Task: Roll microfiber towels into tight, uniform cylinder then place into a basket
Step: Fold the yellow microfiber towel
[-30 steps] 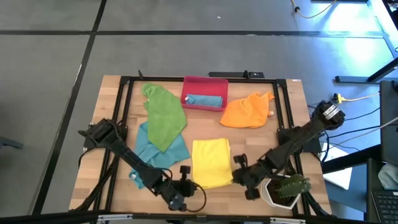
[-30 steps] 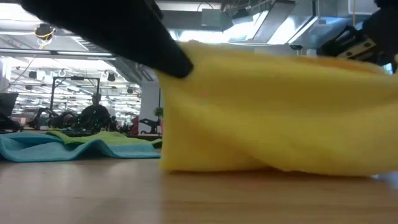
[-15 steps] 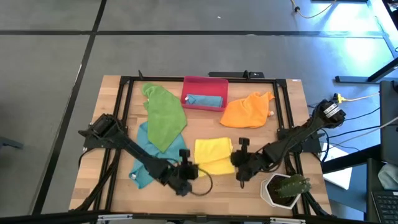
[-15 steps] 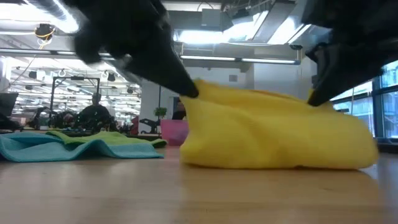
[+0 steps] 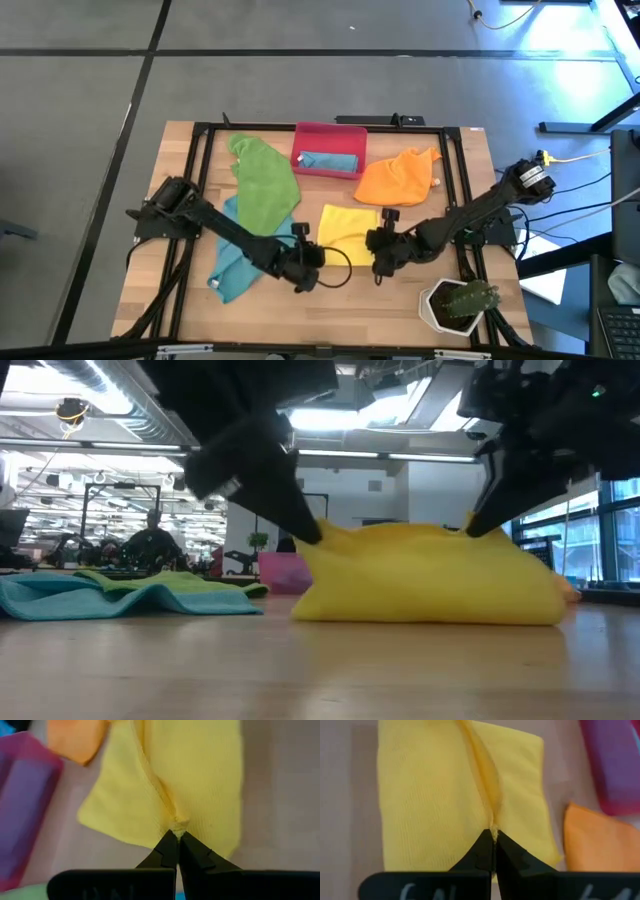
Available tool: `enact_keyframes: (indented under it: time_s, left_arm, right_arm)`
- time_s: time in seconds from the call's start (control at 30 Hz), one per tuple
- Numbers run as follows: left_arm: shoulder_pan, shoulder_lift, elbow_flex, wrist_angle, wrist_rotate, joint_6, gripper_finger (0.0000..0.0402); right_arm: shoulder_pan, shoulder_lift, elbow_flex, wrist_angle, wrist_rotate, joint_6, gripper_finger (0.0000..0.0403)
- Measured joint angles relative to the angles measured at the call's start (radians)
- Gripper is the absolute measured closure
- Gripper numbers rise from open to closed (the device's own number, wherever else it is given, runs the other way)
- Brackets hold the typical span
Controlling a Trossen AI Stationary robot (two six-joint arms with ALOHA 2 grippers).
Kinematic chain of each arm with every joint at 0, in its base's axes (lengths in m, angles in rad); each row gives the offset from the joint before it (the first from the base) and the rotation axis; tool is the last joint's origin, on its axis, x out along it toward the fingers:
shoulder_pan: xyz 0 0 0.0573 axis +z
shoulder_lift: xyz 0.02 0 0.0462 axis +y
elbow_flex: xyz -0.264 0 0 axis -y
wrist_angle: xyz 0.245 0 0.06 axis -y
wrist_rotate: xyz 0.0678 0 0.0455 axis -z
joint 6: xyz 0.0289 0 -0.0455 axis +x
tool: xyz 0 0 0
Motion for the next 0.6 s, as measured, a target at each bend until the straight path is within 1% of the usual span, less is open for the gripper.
enact_keyframes:
  time_s: [0.2, 0.33, 0.5, 0.6]
  left_arm:
    - [-0.054, 0.000, 0.021, -0.004, 0.002, -0.006, 0.0401]
    - [-0.087, 0.000, 0.075, -0.003, 0.003, -0.014, 0.0401]
    - [-0.129, 0.000, 0.172, -0.001, 0.038, -0.012, 0.0401]
    - [-0.150, 0.000, 0.217, -0.009, 0.039, 0.010, 0.0401]
  right_arm:
    - [0.042, 0.000, 0.000, 0.053, -0.059, -0.003, 0.0394]
    - [0.068, 0.001, 0.000, 0.101, -0.126, -0.021, 0.0394]
    - [0.115, 0.001, 0.000, 0.184, -0.234, -0.066, 0.0394]
    - [0.142, 0.001, 0.000, 0.224, -0.240, -0.100, 0.0394]
